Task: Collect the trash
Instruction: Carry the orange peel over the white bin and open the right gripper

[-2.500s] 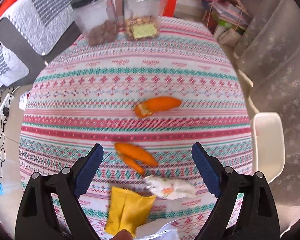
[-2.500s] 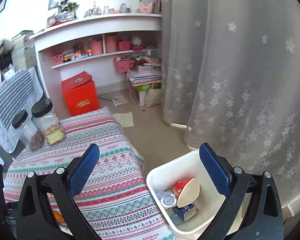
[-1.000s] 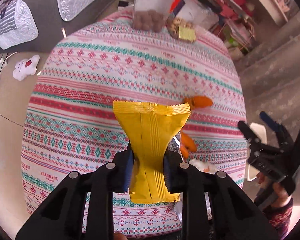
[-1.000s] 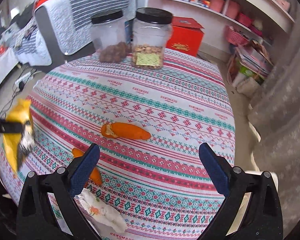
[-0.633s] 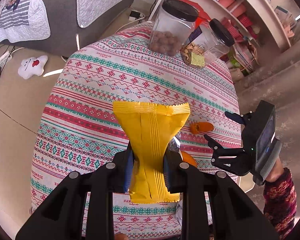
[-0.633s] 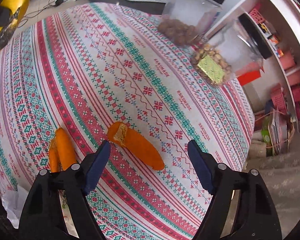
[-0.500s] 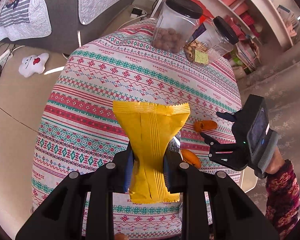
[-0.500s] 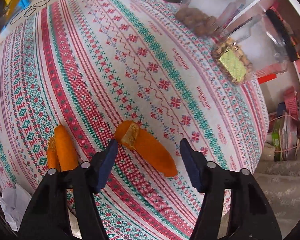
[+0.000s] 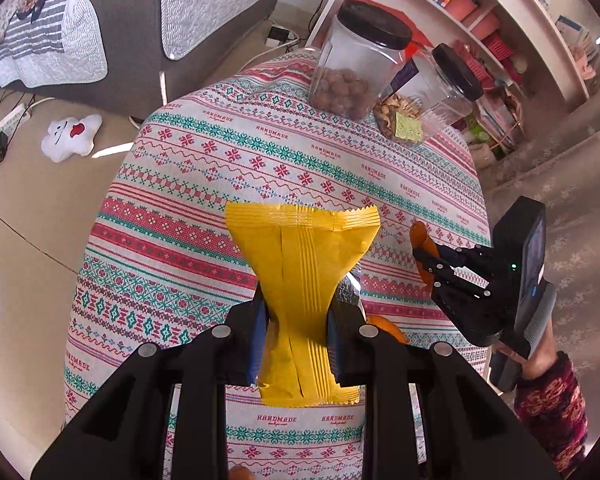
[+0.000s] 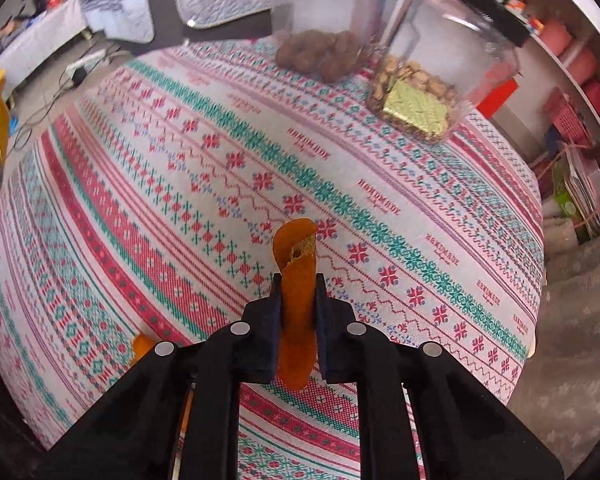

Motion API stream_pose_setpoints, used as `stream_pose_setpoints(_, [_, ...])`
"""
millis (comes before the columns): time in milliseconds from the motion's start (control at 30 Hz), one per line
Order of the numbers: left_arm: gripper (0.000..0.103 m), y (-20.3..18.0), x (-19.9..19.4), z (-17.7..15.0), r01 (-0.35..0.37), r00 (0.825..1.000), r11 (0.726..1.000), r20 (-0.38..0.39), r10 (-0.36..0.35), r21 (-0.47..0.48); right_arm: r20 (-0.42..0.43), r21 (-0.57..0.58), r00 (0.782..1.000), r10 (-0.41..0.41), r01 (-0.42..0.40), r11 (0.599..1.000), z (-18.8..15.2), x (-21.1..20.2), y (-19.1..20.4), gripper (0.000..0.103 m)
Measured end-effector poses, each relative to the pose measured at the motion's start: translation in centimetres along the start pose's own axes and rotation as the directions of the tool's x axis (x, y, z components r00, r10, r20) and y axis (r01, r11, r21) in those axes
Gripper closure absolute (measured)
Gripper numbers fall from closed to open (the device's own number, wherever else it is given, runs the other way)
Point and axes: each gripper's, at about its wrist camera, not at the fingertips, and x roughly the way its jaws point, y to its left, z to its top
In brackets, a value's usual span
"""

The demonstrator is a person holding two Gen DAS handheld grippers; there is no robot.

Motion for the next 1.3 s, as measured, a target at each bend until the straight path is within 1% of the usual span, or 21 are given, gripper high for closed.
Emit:
stream_pose_setpoints(67, [0.078,0.0,-0.4,0.2,0.004,0.999,1.0,0.041,-0.004,-0.007,0.061,0.072,0.998,-0.013,0.009,0.997,0.1,-1.8,-0.3,0.09])
stream_pose_setpoints(100, [0.078,0.0,-0.7,0.3,0.007,0.998,1.0,0.063,-0.006,-0.01,0.092,0.108,0.996,-0.011,0.001,0.994,0.1,-2.8,-0.5,0.09])
stream_pose_setpoints(167, [0.078,-0.1,-1.2,0.5,0.012,0.994,1.0,0.105,-0.01,-0.016,0.154,0.164,0.988,-0.023,-0.002,0.986,0.2,-4.5,-0.8,0.09])
stream_pose_setpoints(267, [0.078,-0.2,-2.1,0.6,0.028,0.986,0.999,0.166,-0.023,-0.027,0.231,0.225,0.97,-0.072,0.019,0.974,0.4,-7.1,-0.6,0.09])
stream_pose_setpoints(333, [0.078,-0.7,-2.9,0.4,0.013,0.973,1.0,0.231,-0.007,-0.026,0.28,0.253,0.953,-0.119,0.046,0.966,0.2,-8.7,-0.4,0.09])
stream_pose_setpoints(400, [0.078,-1.5,-3.9,0.2,0.009,0.954,1.0,0.3,-0.004,-0.016,0.319,0.298,0.934,-0.164,0.066,0.952,-0.3,-10.4,-0.4,0.089])
stream_pose_setpoints(467, [0.078,-2.4,-4.8,-0.2,0.016,0.934,1.0,0.356,-0.013,-0.006,0.342,0.347,0.915,-0.214,0.089,0.934,-0.8,-11.6,-0.7,0.089])
stream_pose_setpoints(533, [0.078,-3.6,-5.7,-0.6,0.004,0.912,1.0,0.411,-0.009,0.014,0.356,0.394,0.893,-0.275,0.123,0.911,-1.8,-12.8,-1.0,0.089])
stream_pose_setpoints(600, [0.078,-4.7,-6.4,-1.2,-0.032,0.884,0.999,0.467,0.012,0.033,0.365,0.443,0.873,-0.325,0.144,0.885,-2.8,-13.7,-1.5,0.089])
stream_pose_setpoints(700, [0.078,-6.2,-7.3,-2.1,-0.113,0.831,0.993,0.552,0.07,0.045,0.371,0.505,0.836,-0.405,0.185,0.843,-4.4,-15.2,-2.2,0.089])
stream_pose_setpoints(733, [0.078,-6.6,-7.5,-2.3,-0.132,0.817,0.99,0.572,0.08,0.049,0.371,0.525,0.822,-0.431,0.198,0.828,-4.9,-15.6,-2.6,0.089])
stream_pose_setpoints(767, [0.078,-6.9,-7.6,-2.5,-0.142,0.807,0.989,0.585,0.086,0.051,0.369,0.545,0.807,-0.461,0.214,0.811,-5.5,-16.0,-3.0,0.089])
stream_pose_setpoints(800, [0.078,-7.2,-7.6,-2.6,-0.145,0.801,0.988,0.592,0.088,0.049,0.364,0.566,0.793,-0.489,0.229,0.792,-6.2,-16.5,-3.3,0.089])
stream_pose_setpoints(833, [0.078,-7.4,-7.5,-2.7,-0.141,0.8,0.989,0.593,0.086,0.047,0.356,0.588,0.779,-0.517,0.243,0.772,-6.8,-16.8,-3.8,0.089])
stream_pose_setpoints(900, [0.078,-7.7,-7.3,-2.8,-0.131,0.805,0.99,0.588,0.079,0.046,0.33,0.637,0.751,-0.572,0.27,0.722,-8.2,-17.5,-5.0,0.089])
stream_pose_setpoints(967, [0.078,-8.2,-7.1,-3.1,-0.128,0.807,0.99,0.586,0.073,0.053,0.296,0.692,0.719,-0.629,0.292,0.66,-9.8,-18.1,-6.5,0.089])
stream_pose_setpoints(1033, [0.078,-8.8,-6.7,-3.4,-0.129,0.81,0.99,0.583,0.068,0.064,0.245,0.743,0.696,-0.674,0.311,0.592,-11.6,-18.5,-8.3,0.089])
stream_pose_setpoints(1100, [0.078,-9.5,-6.4,-3.7,-0.129,0.812,0.989,0.58,0.062,0.074,0.18,0.788,0.683,-0.708,0.331,0.52,-13.6,-18.7,-10.4,0.088])
stream_pose_setpoints(1133, [0.078,-9.8,-6.3,-3.8,-0.128,0.813,0.989,0.579,0.059,0.079,0.146,0.807,0.68,-0.718,0.339,0.485,-14.6,-18.7,-11.4,0.088])
stream_pose_setpoints(1233, [0.078,-11.0,-5.7,-4.2,-0.122,0.816,0.988,0.576,0.045,0.096,0.053,0.851,0.678,-0.734,0.354,0.388,-17.4,-18.6,-14.2,0.088])
stream_pose_setpoints(1300, [0.078,-12.0,-5.3,-4.6,-0.123,0.817,0.986,0.576,0.036,0.112,-0.001,0.871,0.679,-0.734,0.361,0.333,-19.2,-18.6,-15.5,0.087])
